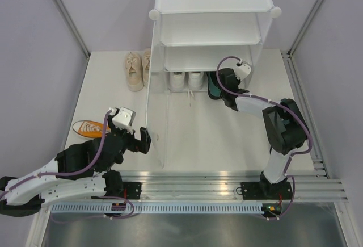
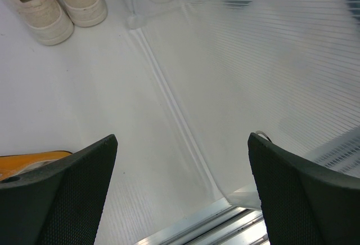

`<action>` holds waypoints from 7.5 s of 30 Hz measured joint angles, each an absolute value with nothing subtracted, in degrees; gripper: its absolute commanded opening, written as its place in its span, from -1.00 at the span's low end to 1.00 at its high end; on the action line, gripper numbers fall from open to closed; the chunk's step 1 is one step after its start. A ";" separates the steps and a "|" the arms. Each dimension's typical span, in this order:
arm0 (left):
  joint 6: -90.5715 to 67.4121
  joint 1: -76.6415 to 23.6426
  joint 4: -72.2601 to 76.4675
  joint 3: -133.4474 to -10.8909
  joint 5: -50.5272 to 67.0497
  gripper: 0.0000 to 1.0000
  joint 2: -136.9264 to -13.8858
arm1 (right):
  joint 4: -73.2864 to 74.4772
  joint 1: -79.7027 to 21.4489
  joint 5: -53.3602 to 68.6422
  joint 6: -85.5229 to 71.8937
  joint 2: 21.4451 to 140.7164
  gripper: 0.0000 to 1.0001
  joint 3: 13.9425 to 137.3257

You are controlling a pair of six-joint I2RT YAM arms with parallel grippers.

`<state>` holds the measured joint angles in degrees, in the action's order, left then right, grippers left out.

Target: Place and organize the shoes in the shoe cabinet

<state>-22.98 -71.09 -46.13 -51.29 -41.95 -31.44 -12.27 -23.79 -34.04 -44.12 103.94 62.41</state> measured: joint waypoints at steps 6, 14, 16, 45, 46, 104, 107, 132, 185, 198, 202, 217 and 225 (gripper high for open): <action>-22.96 -71.09 -46.13 -51.24 -41.82 0.99 -31.44 | -14.96 -23.79 -35.33 -44.56 104.95 0.39 64.45; -22.96 -71.09 -46.13 -51.18 -41.82 0.99 -31.44 | -16.08 -24.12 -35.59 -44.64 104.73 0.49 63.40; -22.96 -71.09 -46.13 -51.18 -41.80 0.99 -31.44 | -16.91 -24.12 -35.33 -44.56 103.77 0.50 62.00; -22.94 -71.09 -46.11 -51.16 -41.74 0.99 -31.44 | -29.82 -33.63 -33.17 -22.17 98.41 0.96 46.46; -22.92 -71.09 -46.11 -51.13 -41.74 0.99 -31.44 | -29.61 -33.58 -33.89 -21.80 99.61 0.96 47.42; -22.85 -71.09 -46.11 -51.05 -41.85 0.99 -31.44 | -29.89 -26.74 -31.29 -15.90 115.46 0.74 65.36; -22.85 -71.09 -46.13 -50.92 -41.85 0.99 -31.44 | -29.45 -26.22 -30.85 -16.29 113.43 0.76 64.16; -22.85 -71.09 -46.11 -50.89 -41.85 0.99 -31.55 | -17.72 -25.17 -26.85 -22.33 94.32 0.76 59.09; -22.81 -71.09 -45.08 -50.48 -40.27 0.99 -28.03 | 12.19 14.06 -12.88 -40.45 57.65 -0.99 25.15; -22.79 -71.09 -44.86 -50.39 -40.40 0.99 -28.08 | 10.66 13.58 -0.82 -35.40 54.54 -0.99 24.16; -22.72 -71.09 -44.86 -50.26 -40.58 0.99 -28.08 | 8.58 9.65 2.46 -34.44 54.89 -0.99 24.16; -21.93 -71.09 -44.86 -50.24 -42.57 0.99 -28.10 | 2.46 1.19 5.41 -32.08 63.72 -0.99 27.40; -21.93 -71.09 -44.86 -50.24 -43.38 0.99 -28.10 | 2.13 -2.11 9.52 -31.53 65.60 -0.99 30.76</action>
<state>-21.93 -71.09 -44.86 -50.24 -43.38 -28.10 2.13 -2.11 9.52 -31.53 65.60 30.76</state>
